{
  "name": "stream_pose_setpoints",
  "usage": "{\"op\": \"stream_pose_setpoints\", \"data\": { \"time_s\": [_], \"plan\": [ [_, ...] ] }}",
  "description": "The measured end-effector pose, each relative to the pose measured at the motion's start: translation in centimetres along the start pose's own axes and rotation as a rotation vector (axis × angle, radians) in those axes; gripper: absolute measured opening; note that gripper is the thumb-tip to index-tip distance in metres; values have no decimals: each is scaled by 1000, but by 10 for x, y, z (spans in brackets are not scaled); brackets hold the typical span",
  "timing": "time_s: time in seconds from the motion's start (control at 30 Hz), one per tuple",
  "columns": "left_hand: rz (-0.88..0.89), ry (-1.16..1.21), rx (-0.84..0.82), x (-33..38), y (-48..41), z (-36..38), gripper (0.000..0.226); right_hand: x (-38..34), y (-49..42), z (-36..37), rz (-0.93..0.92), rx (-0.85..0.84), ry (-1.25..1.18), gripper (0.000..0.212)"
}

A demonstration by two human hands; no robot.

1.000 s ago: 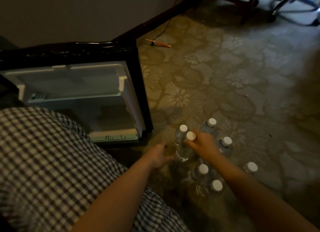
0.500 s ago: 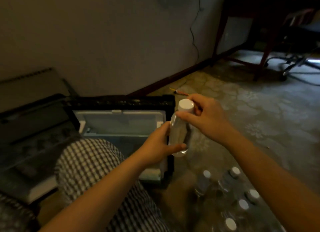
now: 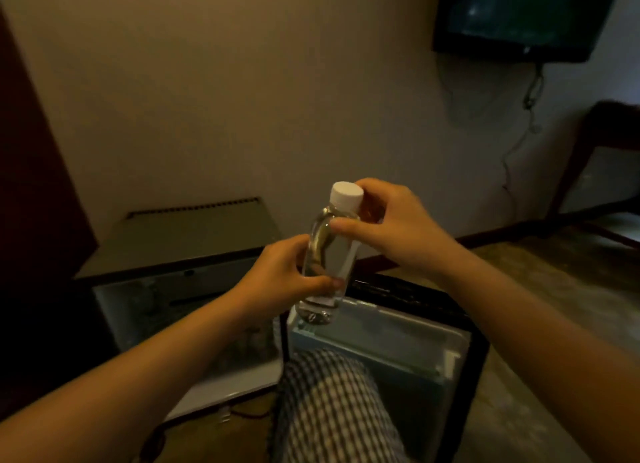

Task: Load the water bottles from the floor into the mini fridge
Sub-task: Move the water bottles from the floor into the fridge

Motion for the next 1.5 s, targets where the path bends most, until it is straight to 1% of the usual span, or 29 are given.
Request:
{"op": "stream_pose_setpoints", "data": {
  "time_s": [0.1, 0.17, 0.27, 0.33, 0.43, 0.5, 0.6, 0.63, 0.7, 0.77, 0.83, 0.9, 1.0, 1.13, 1.23, 1.3, 1.37, 1.43, 1.5],
  "plan": [
    [-90, 39, 34, -43, 11, -29, 35, 14, -20, 53, 79, -149, 36, 45],
    [-128, 66, 22, -68, 19, -41, 32, 25, -26, 91, 127, -267, -46, 55],
    [-166, 83, 29, -107, 33, -58, 29, 37, -32, 150, 188, -400, -223, 59],
    [-202, 128, 39, -134, 40, -63, 30, 44, -40, 180, 178, -425, -234, 58],
    [-269, 153, 7, -177, 47, -64, 32, 63, -55, 220, 167, -443, -163, 56],
    [-340, 143, -12, -212, 51, -60, 36, 83, -63, 248, 194, -468, -120, 55],
    [-461, 117, -4, -264, 59, -51, 47, 114, -73, 287, 243, -504, -79, 55],
    [-497, 95, -19, -280, 63, -47, 46, 122, -77, 298, 247, -519, -44, 57],
    [-574, -23, -75, -313, 68, -43, 41, 137, -86, 322, 253, -560, 21, 60],
    [-631, -125, -130, -341, 71, -43, 36, 152, -93, 345, 280, -599, 33, 62],
    [-654, -154, -197, -361, 70, -42, 33, 166, -98, 363, 306, -613, 14, 61],
    [-636, -173, -285, -374, 70, -39, 32, 180, -100, 380, 323, -639, 12, 59],
    [-631, -122, -370, -390, 73, -31, 32, 195, -103, 403, 351, -718, 47, 55],
    [-699, 22, -339, -416, 76, -25, 32, 212, -113, 419, 401, -699, 59, 51],
    [-757, 145, -251, -430, 73, -28, 35, 226, -124, 425, 439, -662, 37, 39],
    [-786, 195, -190, -435, 68, -31, 40, 237, -131, 429, 491, -631, 9, 34],
    [-781, 205, -143, -441, 58, -33, 43, 247, -135, 433, 550, -607, -26, 32],
    [-777, 181, -114, -446, 51, -35, 40, 256, -139, 437, 608, -577, -63, 33],
    [-812, 160, -91, -455, 46, -36, 39, 263, -143, 442, 631, -566, -87, 34]
  ]
}}
Point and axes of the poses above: each hand's wrist, its own y-axis away from the middle knuckle, its own z-axis out of the palm, x = y × z, the point moved 8 cm from there along -y, towards the middle knuckle, and after that the axes turned 10 degrees about -y, right-handed, at the moved point
